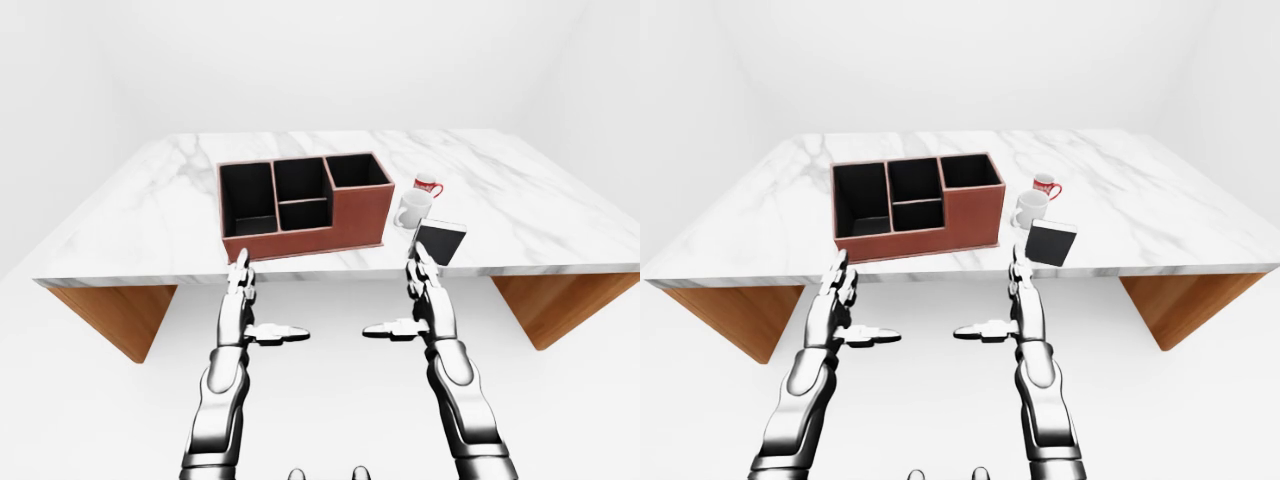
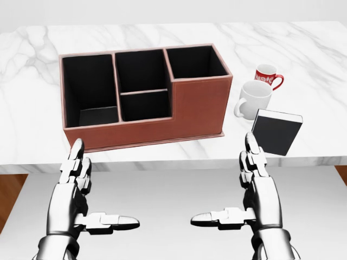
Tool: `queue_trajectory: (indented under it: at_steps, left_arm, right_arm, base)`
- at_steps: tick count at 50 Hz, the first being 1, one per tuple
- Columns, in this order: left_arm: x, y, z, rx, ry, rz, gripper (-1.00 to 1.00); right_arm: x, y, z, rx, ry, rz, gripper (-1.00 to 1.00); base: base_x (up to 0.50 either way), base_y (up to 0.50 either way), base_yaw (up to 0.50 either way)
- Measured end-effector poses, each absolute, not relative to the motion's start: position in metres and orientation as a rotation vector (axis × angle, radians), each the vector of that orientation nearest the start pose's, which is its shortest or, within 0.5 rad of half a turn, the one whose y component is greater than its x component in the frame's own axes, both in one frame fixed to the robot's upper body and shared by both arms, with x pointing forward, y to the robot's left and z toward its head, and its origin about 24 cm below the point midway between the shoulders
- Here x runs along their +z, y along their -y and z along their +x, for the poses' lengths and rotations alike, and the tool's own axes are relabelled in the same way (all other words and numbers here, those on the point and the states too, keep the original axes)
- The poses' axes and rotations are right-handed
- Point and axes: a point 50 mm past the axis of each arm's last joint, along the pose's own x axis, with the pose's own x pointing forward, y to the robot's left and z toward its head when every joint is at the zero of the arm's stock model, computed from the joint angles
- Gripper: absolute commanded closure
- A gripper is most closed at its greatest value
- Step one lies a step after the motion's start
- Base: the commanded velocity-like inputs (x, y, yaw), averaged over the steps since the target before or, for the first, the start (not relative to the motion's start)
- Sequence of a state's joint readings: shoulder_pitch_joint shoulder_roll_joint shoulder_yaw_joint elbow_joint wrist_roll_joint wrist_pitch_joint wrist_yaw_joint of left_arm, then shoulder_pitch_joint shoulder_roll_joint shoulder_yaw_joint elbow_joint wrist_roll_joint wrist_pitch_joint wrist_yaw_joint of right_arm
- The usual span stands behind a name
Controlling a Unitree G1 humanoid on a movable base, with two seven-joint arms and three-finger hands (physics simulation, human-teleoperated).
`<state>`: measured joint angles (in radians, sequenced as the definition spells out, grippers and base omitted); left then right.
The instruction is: Pick up the book and place it in the right compartment of the caddy.
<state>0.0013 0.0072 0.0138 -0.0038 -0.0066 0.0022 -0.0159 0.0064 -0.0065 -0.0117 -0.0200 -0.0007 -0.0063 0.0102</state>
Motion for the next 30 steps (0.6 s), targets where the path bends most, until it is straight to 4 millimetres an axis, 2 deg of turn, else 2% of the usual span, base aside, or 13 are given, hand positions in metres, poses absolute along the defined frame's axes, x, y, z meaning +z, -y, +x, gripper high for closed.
queue_trajectory:
  at_steps: [17, 30]
  left_arm:
    - [0.043, -0.158, 0.253, -0.007, 0.003, 0.004, -1.00]
    - [0.042, -0.158, 0.252, -0.010, 0.001, 0.006, -1.00]
  right_arm:
    - [0.063, 0.153, 0.244, 0.007, 0.115, -0.083, -1.00]
    - [0.083, 0.145, 0.230, 0.020, 0.216, -0.217, -1.00]
  base:
    - [0.00, 0.00, 0.00]
    - [0.48, 0.00, 0.00]
